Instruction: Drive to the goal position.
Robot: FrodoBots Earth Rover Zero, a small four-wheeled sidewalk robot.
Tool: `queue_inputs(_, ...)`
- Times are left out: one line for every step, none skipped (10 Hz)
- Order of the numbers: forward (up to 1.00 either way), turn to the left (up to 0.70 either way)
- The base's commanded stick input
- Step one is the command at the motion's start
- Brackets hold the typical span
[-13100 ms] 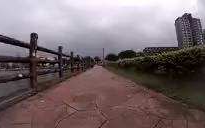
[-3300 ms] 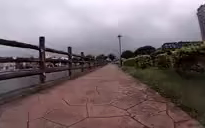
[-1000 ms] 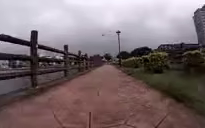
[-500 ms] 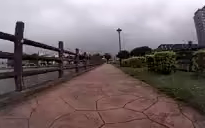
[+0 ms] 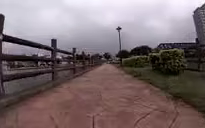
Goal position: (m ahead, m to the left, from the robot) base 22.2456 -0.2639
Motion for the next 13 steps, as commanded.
queue_inputs(1.00, 0.00)
queue_inputs(1.00, 0.00)
queue_inputs(1.00, 0.00)
queue_inputs(1.00, 0.00)
queue_inputs(1.00, 0.00)
queue_inputs(1.00, 0.00)
queue_inputs(1.00, 0.00)
queue_inputs(1.00, 0.00)
queue_inputs(1.00, 0.00)
queue_inputs(1.00, 0.00)
queue_inputs(1.00, 0.00)
queue_inputs(1.00, 0.00)
queue_inputs(1.00, 0.00)
